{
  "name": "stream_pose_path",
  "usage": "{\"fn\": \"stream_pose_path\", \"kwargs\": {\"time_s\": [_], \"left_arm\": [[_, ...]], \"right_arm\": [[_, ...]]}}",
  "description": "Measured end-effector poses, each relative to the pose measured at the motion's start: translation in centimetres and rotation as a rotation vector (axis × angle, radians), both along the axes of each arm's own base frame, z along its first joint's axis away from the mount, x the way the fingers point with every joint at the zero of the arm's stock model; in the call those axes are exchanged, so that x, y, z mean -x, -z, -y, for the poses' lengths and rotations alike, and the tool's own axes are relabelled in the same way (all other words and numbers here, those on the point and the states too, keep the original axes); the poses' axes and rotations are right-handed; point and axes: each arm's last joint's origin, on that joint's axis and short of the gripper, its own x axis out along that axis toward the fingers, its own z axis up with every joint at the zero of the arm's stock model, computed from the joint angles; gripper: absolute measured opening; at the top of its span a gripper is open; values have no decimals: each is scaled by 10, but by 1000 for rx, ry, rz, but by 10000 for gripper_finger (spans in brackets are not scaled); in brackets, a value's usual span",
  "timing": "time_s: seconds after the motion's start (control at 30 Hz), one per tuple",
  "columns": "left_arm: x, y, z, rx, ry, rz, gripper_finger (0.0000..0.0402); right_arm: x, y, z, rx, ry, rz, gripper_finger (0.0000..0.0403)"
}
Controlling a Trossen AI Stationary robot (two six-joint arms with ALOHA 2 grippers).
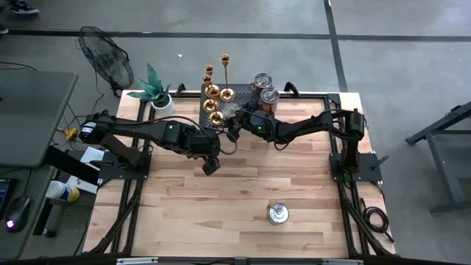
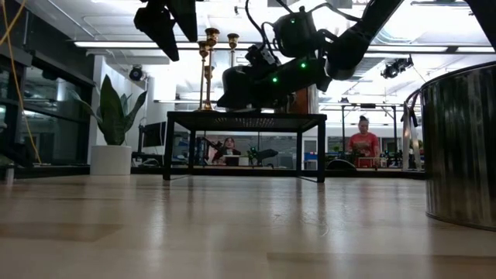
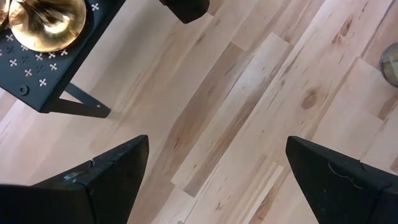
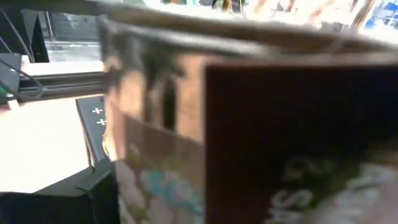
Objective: Pick & Place candle stick holders
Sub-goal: Put the brown scented candle on the shelf
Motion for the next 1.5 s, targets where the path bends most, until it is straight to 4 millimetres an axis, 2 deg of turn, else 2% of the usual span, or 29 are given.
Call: {"fn": "stream_pose_path", "kwargs": {"time_s": [0.43,1.03,1.5], "left_arm": [[0,0,0,3,-7,2,374],[-1,0,0,11,-23,12,374],[-1,0,0,13,-34,15,374]], "right_arm": [[1,-6,0,13,-3,18,387],[12,-40,-3,49,8,69,387],[17,-54,-4,77,-14,92,387]]}}
